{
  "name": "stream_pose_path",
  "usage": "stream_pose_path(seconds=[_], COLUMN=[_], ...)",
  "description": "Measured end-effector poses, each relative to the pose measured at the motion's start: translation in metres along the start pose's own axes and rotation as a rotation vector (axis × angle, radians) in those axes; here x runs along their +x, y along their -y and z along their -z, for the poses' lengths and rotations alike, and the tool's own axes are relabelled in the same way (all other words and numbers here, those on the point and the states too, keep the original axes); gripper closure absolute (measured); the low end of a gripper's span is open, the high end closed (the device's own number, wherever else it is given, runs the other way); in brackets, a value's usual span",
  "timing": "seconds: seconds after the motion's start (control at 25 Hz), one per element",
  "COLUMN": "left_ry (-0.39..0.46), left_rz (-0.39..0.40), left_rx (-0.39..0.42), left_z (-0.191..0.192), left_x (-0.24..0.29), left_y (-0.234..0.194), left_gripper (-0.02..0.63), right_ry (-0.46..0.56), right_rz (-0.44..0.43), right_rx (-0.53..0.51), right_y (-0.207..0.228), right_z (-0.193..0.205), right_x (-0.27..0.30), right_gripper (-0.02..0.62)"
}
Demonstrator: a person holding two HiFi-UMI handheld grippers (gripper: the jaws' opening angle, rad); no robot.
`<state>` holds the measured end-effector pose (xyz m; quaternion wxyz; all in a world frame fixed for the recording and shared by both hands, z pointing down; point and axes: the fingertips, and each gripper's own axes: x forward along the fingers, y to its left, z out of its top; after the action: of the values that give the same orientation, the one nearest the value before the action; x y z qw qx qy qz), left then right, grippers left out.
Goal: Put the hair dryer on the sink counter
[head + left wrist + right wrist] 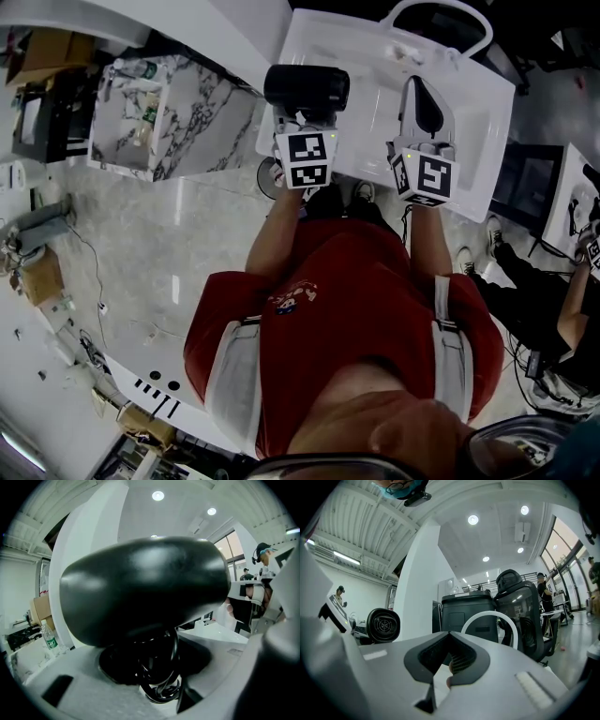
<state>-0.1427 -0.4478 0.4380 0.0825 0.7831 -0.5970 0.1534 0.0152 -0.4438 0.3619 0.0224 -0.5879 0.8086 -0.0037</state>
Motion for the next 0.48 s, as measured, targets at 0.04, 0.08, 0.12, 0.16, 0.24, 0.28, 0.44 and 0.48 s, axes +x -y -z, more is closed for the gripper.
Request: stream_pose_path(seconds=[0.04, 0.08, 0.12, 0.16, 0.24, 0.28, 0.44, 0.48], left_ry=[-0.013, -0.026, -0.039, -0.054, -0.086, -0.101, -0.155, -0.168], left_rz=[0.005, 0.009, 0.012, 0.014, 0.014, 0.014, 0.022, 0.024], left_rx=[-0.008, -0.014, -0.018, -0.019, -0.014, -0.011, -0.01, -0.011], left_z=[0.005, 0.009, 0.014, 0.019, 0.029, 0.033, 0.052, 0.057], left_x=[0.001, 0.003, 0.005, 0.007, 0.012, 0.014, 0.021, 0.024], left_y=[0.0, 0.0, -0.001, -0.002, -0.005, -0.006, -0.008, -0.008], left_gripper=[0.408, 0.408, 0.408, 0.408, 0.408, 0.408, 0.408, 0.408], right_ry=[-0.005, -0.009, -0.014, -0.018, -0.023, -0.025, -0.03, -0.033], right_rz=[0.0, 0.002, 0.004, 0.006, 0.01, 0.011, 0.018, 0.02], right_rx=[-0.001, -0.002, -0.001, -0.001, -0.003, -0.003, 0.001, 0.002], right_y=[-0.001, -0.001, -0.001, -0.001, -0.003, -0.003, -0.004, -0.004], right_z=[0.002, 0.004, 0.005, 0.007, 0.008, 0.009, 0.014, 0.016], right_x=[0.0, 0.0, 0.0, 0.0, 0.001, 0.002, 0.003, 0.004], right_gripper=[0.595, 0.595, 0.594, 0.595, 0.595, 0.595, 0.595, 0.595])
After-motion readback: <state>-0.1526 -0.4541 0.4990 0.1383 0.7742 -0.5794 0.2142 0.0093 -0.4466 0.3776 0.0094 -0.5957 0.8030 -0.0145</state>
